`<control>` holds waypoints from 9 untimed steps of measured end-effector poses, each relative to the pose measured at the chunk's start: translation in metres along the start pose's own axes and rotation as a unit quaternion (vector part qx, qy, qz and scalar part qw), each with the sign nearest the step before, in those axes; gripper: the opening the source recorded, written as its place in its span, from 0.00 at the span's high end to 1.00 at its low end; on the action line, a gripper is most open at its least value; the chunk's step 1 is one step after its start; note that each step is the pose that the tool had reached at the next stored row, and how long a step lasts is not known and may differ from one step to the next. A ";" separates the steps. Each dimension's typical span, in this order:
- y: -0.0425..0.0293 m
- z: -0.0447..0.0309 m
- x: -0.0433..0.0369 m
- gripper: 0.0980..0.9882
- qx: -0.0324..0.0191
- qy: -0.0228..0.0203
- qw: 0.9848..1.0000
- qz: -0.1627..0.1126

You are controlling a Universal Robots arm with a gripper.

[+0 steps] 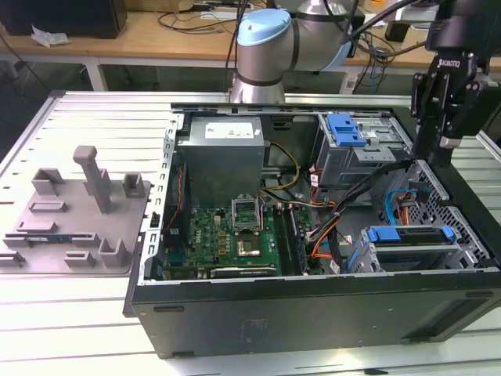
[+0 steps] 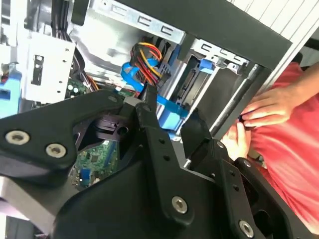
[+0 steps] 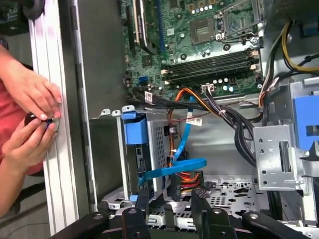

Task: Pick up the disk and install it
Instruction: 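Insert the first disk wire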

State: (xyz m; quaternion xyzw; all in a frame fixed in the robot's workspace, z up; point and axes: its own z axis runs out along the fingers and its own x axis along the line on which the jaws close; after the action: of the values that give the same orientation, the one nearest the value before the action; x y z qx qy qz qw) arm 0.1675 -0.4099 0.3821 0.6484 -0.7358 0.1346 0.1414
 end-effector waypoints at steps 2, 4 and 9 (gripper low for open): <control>-0.0032 0.0007 -0.0008 0.58 -0.001 0.006 1.000 0.004; -0.0062 0.0011 -0.0021 0.58 -0.001 0.015 1.000 0.005; -0.0066 0.0096 -0.0110 0.58 -0.003 0.018 1.000 0.009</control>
State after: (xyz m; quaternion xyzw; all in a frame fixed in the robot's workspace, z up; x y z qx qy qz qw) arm 0.1750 -0.4043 0.3690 0.6387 -0.7395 0.1452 0.1553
